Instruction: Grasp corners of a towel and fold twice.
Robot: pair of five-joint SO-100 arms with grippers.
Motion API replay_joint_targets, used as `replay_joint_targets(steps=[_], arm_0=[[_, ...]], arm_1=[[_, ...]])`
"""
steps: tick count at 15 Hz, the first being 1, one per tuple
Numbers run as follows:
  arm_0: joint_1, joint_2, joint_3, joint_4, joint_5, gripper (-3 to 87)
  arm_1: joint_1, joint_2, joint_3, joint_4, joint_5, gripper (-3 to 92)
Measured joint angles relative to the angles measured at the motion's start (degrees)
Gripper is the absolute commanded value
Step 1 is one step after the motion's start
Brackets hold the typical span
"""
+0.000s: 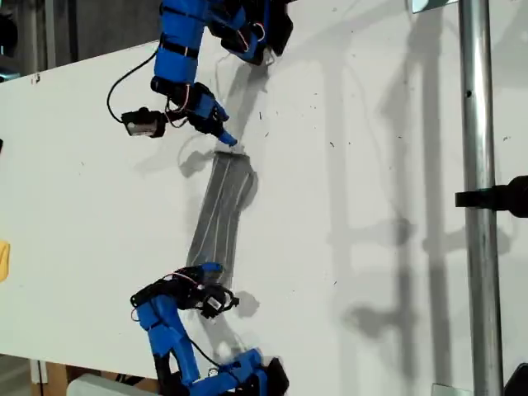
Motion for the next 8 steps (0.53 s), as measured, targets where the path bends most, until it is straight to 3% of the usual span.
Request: replay_joint_targets(steps=[3, 5, 8], arm_0=[[4.4, 24.8, 6.5, 3.4, -3.3, 36.6], [7.9, 41.0, 16.9, 3.8, -8.7, 34.7], [18.1, 69.6, 39.1, -1.0, -20.1, 20.9]], arm_1=[[1.3, 21.9, 0.5, 11.7, 6.7, 33.5], [-2.3, 31.8, 4.0, 14.0, 13.8, 33.3], [-12.3, 47.5, 16.6, 14.4, 29.3, 30.0]])
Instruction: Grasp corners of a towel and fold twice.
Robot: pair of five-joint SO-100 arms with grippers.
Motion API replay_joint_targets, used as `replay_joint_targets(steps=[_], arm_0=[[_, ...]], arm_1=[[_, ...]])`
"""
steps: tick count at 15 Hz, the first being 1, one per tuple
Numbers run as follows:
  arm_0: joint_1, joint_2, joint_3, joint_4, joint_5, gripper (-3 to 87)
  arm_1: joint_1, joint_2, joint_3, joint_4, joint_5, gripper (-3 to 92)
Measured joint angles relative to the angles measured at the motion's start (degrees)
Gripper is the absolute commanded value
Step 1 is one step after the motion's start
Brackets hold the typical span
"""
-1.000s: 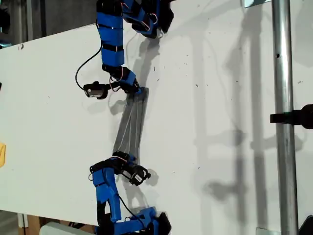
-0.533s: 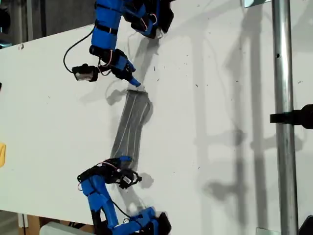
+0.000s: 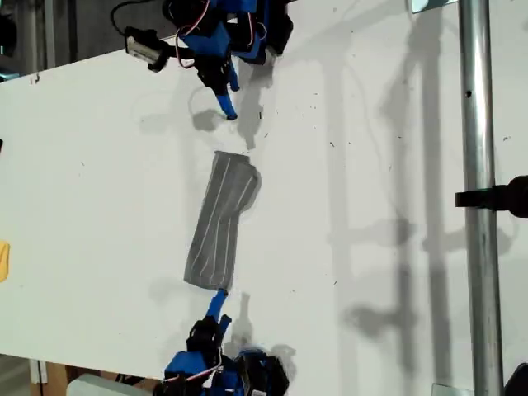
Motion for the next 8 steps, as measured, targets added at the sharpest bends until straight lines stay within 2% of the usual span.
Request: replay_joint_targets(steps=[2, 3, 4, 5, 8], arm_0=[[6.2, 23.6, 16.0, -4.4, -7.0, 14.2], [8.6, 33.3, 21.7, -5.5, -9.9, 12.4], [10.4, 41.8, 25.6, -6.2, -12.2, 6.5], [11.1, 49.0, 30.5, -7.6, -13.4, -0.4], [14.3, 52.5, 39.5, -12.9, -9.7, -2.6]], arm_1=[[-6.4, 10.7, 6.5, -0.1, 7.6, 29.9], [-6.3, 12.1, 6.9, -0.1, 9.6, 30.4], [-6.2, 12.3, 6.9, -0.1, 10.2, 30.8], [-6.5, 12.0, 6.9, -0.1, 10.5, 31.2], [-5.9, 8.8, 6.9, -0.1, 11.2, 34.1]])
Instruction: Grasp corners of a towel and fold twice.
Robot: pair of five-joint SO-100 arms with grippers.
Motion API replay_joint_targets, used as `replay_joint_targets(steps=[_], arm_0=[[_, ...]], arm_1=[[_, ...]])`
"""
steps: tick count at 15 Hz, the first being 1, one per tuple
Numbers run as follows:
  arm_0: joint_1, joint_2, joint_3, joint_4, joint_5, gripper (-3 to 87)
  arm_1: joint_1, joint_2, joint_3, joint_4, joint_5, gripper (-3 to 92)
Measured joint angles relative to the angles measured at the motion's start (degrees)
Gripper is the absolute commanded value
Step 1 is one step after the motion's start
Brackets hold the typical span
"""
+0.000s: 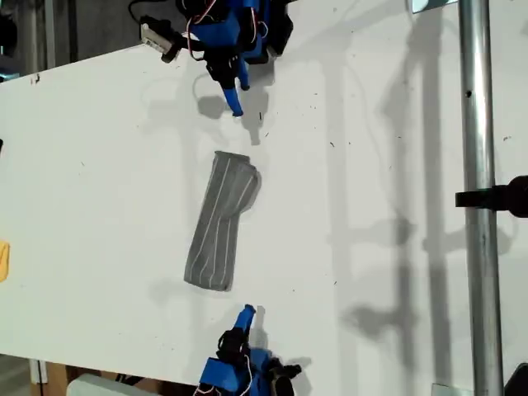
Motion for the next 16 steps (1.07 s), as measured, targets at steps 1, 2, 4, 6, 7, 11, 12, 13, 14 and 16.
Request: replay_joint_targets(steps=[1, 2, 4, 6, 7, 11, 12, 13, 14, 16], arm_0=[[0.3, 0.3, 1.1, -1.4, 0.4, -2.6], [0.3, 0.4, 1.5, -1.8, 0.6, -2.6], [0.3, 0.4, 1.8, -2.2, 0.6, -2.6], [0.3, 0.4, 2.0, -2.2, 0.8, -2.6], [0.3, 0.4, 2.0, -2.2, 0.8, -2.6], [0.3, 0.4, 2.5, -2.2, 0.8, -2.5], [0.3, 0.4, 2.5, -2.2, 0.8, -2.4], [0.3, 0.4, 2.5, -2.2, 0.8, -2.3], [0.3, 0.4, 2.5, -2.0, 0.8, -2.3], [0.3, 0.4, 2.5, -1.1, 0.8, -2.1]], arm_1=[[0.6, -1.8, 0.0, 0.0, -0.2, 35.0], [1.4, -3.8, 0.0, -0.4, 0.0, 35.3], [4.5, -11.0, 0.0, -4.0, -1.7, 36.3], [8.1, -22.6, -0.4, -11.7, -5.5, 36.6], [10.2, -27.7, -0.7, -16.4, -7.6, 36.2], [14.8, -48.6, -7.4, -32.4, -13.5, 36.8], [14.9, -54.7, -10.3, -34.7, -14.4, 37.0], [14.9, -60.6, -13.1, -37.0, -14.8, 37.2], [14.9, -66.0, -15.7, -38.8, -14.8, 37.3], [14.9, -76.5, -21.0, -40.5, -15.1, 37.8]])
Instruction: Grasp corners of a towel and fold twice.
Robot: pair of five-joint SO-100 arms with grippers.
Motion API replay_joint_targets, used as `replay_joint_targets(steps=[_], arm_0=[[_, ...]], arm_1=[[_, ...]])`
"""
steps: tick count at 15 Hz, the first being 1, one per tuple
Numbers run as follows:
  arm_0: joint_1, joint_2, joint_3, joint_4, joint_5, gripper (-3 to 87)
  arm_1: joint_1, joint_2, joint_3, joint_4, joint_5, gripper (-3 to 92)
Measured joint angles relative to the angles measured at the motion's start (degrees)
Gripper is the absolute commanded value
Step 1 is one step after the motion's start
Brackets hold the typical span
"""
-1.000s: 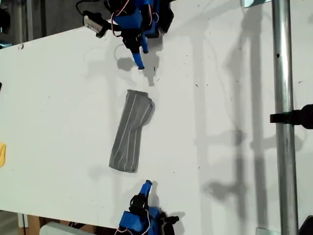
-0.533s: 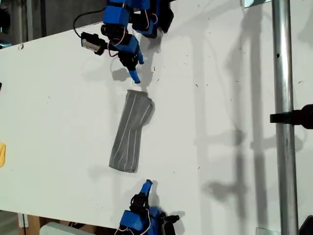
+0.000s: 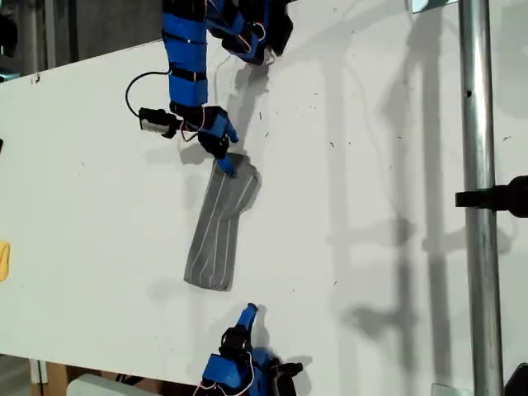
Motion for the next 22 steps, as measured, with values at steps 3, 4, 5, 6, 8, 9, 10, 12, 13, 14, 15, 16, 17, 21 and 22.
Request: replay_joint_targets(steps=[3, 4, 5, 6, 8, 9, 10, 12, 13, 14, 15, 16, 17, 21, 22], arm_0=[[0.0, 0.0, 0.0, 0.8, -0.1, -2.1], [0.4, 0.0, 0.0, 0.8, -0.4, -2.1], [0.8, 0.0, 0.0, 1.0, -1.1, -2.1], [1.4, 0.0, 0.0, 1.2, -1.4, -2.2], [2.5, 0.0, 0.0, 1.6, -2.0, -2.2], [2.5, 0.0, 0.0, 1.6, -2.3, -2.1], [2.5, 0.0, 0.0, 1.6, -2.5, -2.1], [2.5, 0.0, 0.0, 1.7, -2.5, -2.0], [2.5, 0.0, 0.0, 1.7, -2.5, -1.9], [2.5, 0.0, 0.0, 1.7, -2.5, -1.9], [2.5, 0.0, 0.0, 1.7, -2.5, -1.9], [2.5, 0.0, 0.0, 1.7, -2.5, -1.9], [2.5, 0.0, 0.0, 1.7, -2.5, -1.8], [2.5, 0.0, 0.0, 1.7, -2.0, -1.7], [2.5, 0.0, 0.0, 1.7, -2.1, -1.7]], arm_1=[[0.0, -10.5, -7.6, -0.7, -0.1, 35.4], [0.1, -11.0, -7.6, -2.1, -0.1, 35.3], [1.3, -11.6, -7.7, -4.0, -0.2, 35.1], [1.8, -12.2, -7.7, -6.6, -0.3, 34.6], [2.8, -14.1, -8.8, -12.9, 0.4, 27.4], [3.3, -15.7, -10.5, -14.9, 1.1, 22.0], [3.6, -17.2, -12.3, -16.2, 1.5, 8.1], [4.5, -20.1, -16.3, -16.3, 1.6, 5.6], [5.1, -20.9, -17.4, -16.2, 1.6, 4.7], [5.4, -21.2, -17.8, -15.9, 1.6, 3.2], [5.8, -21.1, -17.8, -15.8, 1.6, 0.3], [5.9, -20.4, -16.9, -15.8, 1.5, 0.1], [6.2, -17.8, -14.3, -14.6, 1.2, 0.1], [6.0, 21.9, -0.6, 14.0, 0.2, 0.0], [5.8, 37.3, 0.1, 26.7, 0.7, 0.0]])
